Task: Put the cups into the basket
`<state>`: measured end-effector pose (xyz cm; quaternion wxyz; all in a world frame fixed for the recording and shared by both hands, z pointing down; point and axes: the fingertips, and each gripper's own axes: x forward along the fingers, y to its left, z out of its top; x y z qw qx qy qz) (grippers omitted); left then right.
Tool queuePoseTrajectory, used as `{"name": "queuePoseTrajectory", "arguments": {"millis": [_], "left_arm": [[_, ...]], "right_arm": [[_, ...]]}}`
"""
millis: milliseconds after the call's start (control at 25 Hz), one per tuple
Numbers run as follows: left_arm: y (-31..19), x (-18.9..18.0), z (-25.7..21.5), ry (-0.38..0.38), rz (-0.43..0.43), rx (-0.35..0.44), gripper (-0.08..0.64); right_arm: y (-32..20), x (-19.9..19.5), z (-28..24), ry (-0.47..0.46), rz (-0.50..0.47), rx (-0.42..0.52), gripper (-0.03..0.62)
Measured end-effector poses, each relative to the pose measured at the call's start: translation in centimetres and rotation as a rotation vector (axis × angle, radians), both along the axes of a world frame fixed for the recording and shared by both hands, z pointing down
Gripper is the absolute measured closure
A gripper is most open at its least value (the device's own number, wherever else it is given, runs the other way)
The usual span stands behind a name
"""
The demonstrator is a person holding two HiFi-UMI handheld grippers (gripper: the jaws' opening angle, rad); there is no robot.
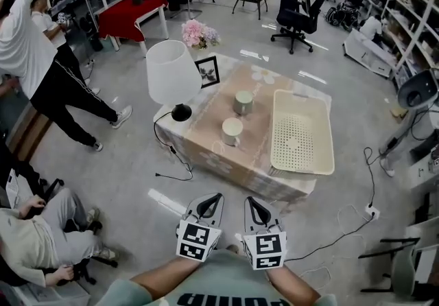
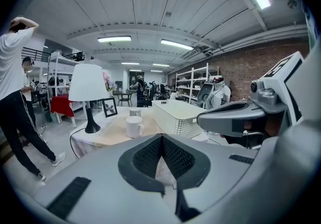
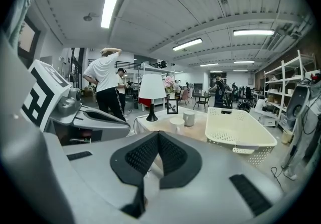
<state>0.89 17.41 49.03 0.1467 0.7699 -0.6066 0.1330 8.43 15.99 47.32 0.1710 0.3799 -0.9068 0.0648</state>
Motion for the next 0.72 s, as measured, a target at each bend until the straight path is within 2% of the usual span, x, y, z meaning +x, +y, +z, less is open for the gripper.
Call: {"name": "queuePoseTrajectory", "arguments": {"millis": [720], "left_arm": [[-11.3,-7.0,0.2,-0.031,0.054,-0.024,0.555]], "right_arm": [[-11.0,-6.4,0.5,0.012,0.053,-0.024,0.580]]}}
